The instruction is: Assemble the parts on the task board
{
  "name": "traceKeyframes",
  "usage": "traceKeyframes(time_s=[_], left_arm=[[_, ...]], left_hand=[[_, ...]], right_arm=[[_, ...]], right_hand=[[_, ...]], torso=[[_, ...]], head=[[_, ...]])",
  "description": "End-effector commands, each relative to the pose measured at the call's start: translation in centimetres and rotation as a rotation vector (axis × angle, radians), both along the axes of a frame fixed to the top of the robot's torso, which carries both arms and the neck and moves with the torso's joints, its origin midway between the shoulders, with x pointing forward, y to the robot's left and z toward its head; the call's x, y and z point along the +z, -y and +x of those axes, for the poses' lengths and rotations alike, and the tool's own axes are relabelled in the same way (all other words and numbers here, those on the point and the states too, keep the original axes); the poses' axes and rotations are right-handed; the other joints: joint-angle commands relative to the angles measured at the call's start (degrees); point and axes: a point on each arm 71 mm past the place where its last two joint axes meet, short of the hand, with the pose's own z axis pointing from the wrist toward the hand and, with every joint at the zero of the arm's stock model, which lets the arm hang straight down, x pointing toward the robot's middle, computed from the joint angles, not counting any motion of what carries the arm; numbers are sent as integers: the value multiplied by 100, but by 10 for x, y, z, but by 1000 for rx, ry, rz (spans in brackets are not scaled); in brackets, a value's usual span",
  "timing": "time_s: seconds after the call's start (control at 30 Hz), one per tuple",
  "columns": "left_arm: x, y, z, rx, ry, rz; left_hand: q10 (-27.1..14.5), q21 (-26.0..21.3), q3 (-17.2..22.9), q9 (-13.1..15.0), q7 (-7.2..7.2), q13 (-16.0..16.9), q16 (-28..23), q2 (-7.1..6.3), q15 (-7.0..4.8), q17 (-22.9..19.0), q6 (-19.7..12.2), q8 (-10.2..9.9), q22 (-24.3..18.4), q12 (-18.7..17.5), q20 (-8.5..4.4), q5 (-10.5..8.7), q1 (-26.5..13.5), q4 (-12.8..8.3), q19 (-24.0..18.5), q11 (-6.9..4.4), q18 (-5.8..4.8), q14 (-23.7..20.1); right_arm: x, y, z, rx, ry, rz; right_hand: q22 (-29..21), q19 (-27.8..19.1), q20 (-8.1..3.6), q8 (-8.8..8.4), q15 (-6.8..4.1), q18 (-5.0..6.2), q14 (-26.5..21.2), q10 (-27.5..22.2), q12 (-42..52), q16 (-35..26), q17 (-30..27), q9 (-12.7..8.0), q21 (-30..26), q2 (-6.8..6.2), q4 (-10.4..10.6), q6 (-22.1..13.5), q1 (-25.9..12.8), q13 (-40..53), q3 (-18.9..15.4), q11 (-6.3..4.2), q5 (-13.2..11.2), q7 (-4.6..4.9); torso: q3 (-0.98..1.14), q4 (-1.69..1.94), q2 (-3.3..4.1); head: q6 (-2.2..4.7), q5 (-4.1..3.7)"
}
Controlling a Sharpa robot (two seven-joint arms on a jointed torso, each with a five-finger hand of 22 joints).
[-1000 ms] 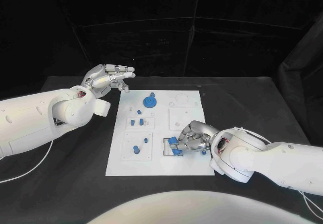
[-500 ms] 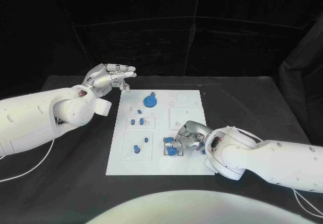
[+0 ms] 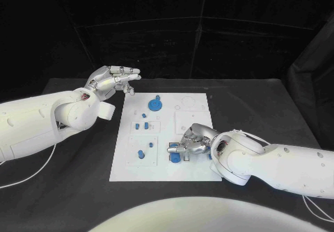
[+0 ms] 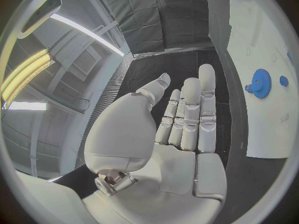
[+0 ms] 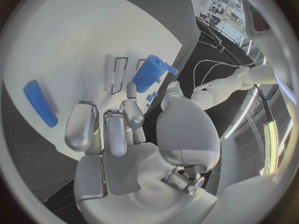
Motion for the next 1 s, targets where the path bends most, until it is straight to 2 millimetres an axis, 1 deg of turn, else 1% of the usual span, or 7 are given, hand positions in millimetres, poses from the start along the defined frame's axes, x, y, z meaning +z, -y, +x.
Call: traceKeyframes(time_s=[0.03,0.07,0.17,0.33,0.47,0.7,1.0], left_arm=[[1,1,0,-10,1,-10],[1,1,0,-10,1,-10],[1,1,0,-10,1,-10],[1,1,0,-10,0,-9],[1,1,0,-10,0,-9],[1,0,1,-10,-2,-8],[0,1,1,-13,-4,-8]], left_hand=[[-39,-33,-31,-5,20,-9,20,58,-3,-5,-2,38,-6,35,20,12,3,-8,-22,6,76,-40],[-39,-33,-31,-5,20,-9,20,58,-3,-5,-2,38,-6,35,20,12,3,-8,-22,6,76,-40],[-39,-33,-31,-5,20,-9,20,58,-3,-5,-2,38,-6,35,20,12,3,-8,-22,6,76,-40],[-39,-33,-31,-5,20,-9,20,58,-3,-5,-2,38,-6,35,20,12,3,-8,-22,6,76,-40],[-39,-33,-31,-5,20,-9,20,58,-3,-5,-2,38,-6,35,20,12,3,-8,-22,6,76,-40],[-39,-33,-31,-5,20,-9,20,58,-3,-5,-2,38,-6,35,20,12,3,-8,-22,6,76,-40],[-39,-33,-31,-5,20,-9,20,58,-3,-5,-2,38,-6,35,20,12,3,-8,-22,6,76,-40]], right_arm=[[3,1,0,11,34,-2],[3,1,-1,20,35,-3],[4,1,-2,39,38,-5],[6,1,-5,74,48,-8],[8,2,-6,84,60,0],[11,3,-8,98,75,16],[11,1,-7,103,78,25]], right_hand=[[0,-34,12,3,33,-39,338,-44,-19,-33,77,25,-26,158,-36,-27,345,1,144,1,254,-2],[9,-28,11,10,31,-40,340,-38,-22,-35,83,38,-25,238,-103,-21,577,7,205,-2,403,-5],[25,-20,7,24,26,-44,345,-28,-25,-34,97,61,-24,328,-245,-8,884,19,236,-8,548,-11],[65,-4,-12,150,-1,-49,353,-21,-44,-25,130,140,-12,364,-548,110,1312,17,246,-43,601,-53],[90,6,-24,210,-13,-54,358,-8,-31,-15,155,177,-3,394,-635,138,1403,36,232,-57,586,-69],[124,19,-31,248,-20,-60,364,19,10,-3,179,200,13,427,-644,158,1391,78,211,-66,593,-79],[127,21,-35,266,-24,-61,366,26,14,-1,185,212,14,460,-653,160,1394,83,206,-71,598,-85]], torso=[[5,0,-3],[7,-2,-4],[9,-4,-4],[11,-3,-5],[8,1,0],[6,-2,0],[0,19,3]], head=[[-3,3],[-4,4],[-5,6],[-6,9],[-8,6],[-6,6],[-18,0]])
